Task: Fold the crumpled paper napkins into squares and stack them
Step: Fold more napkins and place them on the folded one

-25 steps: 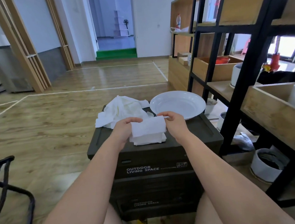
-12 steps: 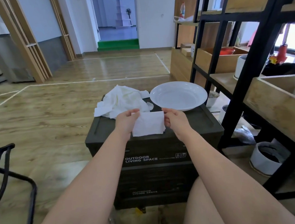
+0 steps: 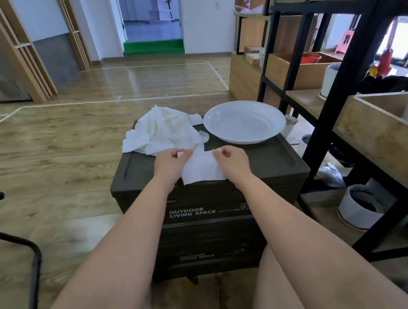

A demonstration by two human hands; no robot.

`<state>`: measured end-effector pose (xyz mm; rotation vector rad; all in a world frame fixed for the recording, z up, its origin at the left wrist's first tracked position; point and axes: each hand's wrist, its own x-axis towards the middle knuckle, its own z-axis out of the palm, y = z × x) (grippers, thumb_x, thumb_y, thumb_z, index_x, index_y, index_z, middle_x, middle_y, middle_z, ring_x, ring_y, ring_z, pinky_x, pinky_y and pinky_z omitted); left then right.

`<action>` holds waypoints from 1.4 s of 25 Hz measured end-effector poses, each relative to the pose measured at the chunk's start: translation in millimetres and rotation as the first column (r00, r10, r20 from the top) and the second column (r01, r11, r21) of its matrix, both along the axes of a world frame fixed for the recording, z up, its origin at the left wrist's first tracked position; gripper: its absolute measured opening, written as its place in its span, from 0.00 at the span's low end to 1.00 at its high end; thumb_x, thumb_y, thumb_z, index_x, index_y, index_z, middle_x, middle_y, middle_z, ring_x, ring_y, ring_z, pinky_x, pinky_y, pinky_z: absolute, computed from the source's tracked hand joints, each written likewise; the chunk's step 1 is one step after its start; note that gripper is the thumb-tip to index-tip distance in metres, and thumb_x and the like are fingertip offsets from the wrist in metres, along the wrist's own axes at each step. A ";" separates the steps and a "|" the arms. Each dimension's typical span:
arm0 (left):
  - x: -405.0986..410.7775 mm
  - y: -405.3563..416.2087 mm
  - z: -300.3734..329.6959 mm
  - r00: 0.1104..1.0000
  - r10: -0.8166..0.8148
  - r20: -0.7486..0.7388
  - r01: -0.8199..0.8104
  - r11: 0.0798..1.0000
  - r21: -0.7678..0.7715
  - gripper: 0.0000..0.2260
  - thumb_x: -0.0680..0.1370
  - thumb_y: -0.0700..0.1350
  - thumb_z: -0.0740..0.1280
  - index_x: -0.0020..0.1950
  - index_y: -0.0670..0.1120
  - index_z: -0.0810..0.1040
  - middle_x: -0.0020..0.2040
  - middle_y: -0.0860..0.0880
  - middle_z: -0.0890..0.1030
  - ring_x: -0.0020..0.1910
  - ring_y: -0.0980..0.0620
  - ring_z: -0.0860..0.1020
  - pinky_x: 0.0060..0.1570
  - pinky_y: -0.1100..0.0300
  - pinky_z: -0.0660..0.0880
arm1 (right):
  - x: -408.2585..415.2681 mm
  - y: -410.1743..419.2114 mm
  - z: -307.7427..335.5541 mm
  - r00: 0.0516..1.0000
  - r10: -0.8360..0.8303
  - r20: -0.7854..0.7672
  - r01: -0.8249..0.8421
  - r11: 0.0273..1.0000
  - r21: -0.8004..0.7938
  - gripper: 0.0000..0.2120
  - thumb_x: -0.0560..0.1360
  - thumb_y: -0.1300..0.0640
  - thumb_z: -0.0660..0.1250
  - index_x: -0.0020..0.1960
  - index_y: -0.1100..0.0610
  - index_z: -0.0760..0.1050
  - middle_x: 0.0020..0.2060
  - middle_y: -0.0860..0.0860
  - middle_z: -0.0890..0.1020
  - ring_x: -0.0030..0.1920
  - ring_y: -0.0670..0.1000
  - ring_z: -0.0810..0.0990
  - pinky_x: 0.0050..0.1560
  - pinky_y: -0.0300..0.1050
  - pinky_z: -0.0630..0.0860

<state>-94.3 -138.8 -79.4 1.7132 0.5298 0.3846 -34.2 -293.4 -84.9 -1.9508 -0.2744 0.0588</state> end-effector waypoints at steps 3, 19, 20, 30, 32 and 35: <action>0.2 1.8 -6.4 1.000 0.004 0.006 -0.004 0.999 0.038 0.06 0.75 0.51 0.69 0.44 0.49 0.82 0.48 0.48 0.82 0.51 0.49 0.79 0.49 0.55 0.76 | 0.8 2.1 -6.0 1.000 0.002 0.030 0.000 0.997 -0.083 0.09 0.77 0.51 0.61 0.51 0.52 0.79 0.45 0.45 0.79 0.46 0.44 0.75 0.44 0.39 0.68; -13.8 8.0 -2.8 0.994 -0.101 -0.048 0.102 0.995 0.022 0.12 0.75 0.46 0.70 0.57 0.46 0.80 0.51 0.49 0.81 0.49 0.53 0.79 0.40 0.63 0.75 | -3.0 5.5 -5.6 0.998 -0.012 0.062 0.019 0.993 -0.112 0.07 0.77 0.51 0.61 0.45 0.52 0.77 0.40 0.44 0.77 0.43 0.44 0.73 0.42 0.39 0.66; -15.3 7.8 -3.5 0.994 -0.090 -0.054 0.091 0.996 0.018 0.11 0.76 0.46 0.70 0.57 0.46 0.80 0.51 0.49 0.81 0.49 0.52 0.79 0.40 0.62 0.74 | -5.5 5.1 -5.2 0.998 -0.009 0.063 0.016 0.994 -0.110 0.07 0.77 0.51 0.61 0.45 0.51 0.76 0.41 0.44 0.78 0.43 0.44 0.74 0.44 0.40 0.66; -25.9 2.0 -5.9 0.994 0.036 -0.103 -0.020 0.988 0.150 0.10 0.80 0.49 0.62 0.41 0.47 0.75 0.41 0.46 0.75 0.39 0.49 0.71 0.40 0.58 0.68 | -26.0 3.1 0.4 0.996 -0.049 0.073 0.063 0.978 -0.199 0.07 0.77 0.51 0.63 0.43 0.52 0.74 0.37 0.43 0.74 0.37 0.41 0.71 0.42 0.37 0.65; -27.8 1.1 -6.2 0.987 0.068 -0.144 -0.025 0.960 0.280 0.13 0.79 0.50 0.63 0.36 0.49 0.71 0.37 0.49 0.74 0.40 0.50 0.71 0.41 0.58 0.68 | -30.2 3.1 2.4 0.991 -0.059 0.117 0.090 0.957 -0.277 0.09 0.77 0.52 0.62 0.41 0.54 0.74 0.36 0.45 0.75 0.35 0.42 0.71 0.35 0.35 0.63; -31.4 1.1 -6.9 0.978 0.105 -0.179 -0.030 0.924 0.380 0.11 0.77 0.52 0.66 0.37 0.50 0.72 0.35 0.55 0.74 0.40 0.52 0.74 0.41 0.59 0.68 | -35.1 0.4 3.9 0.989 -0.068 0.132 0.108 0.937 -0.332 0.10 0.77 0.53 0.62 0.40 0.56 0.74 0.34 0.47 0.75 0.35 0.45 0.72 0.32 0.36 0.63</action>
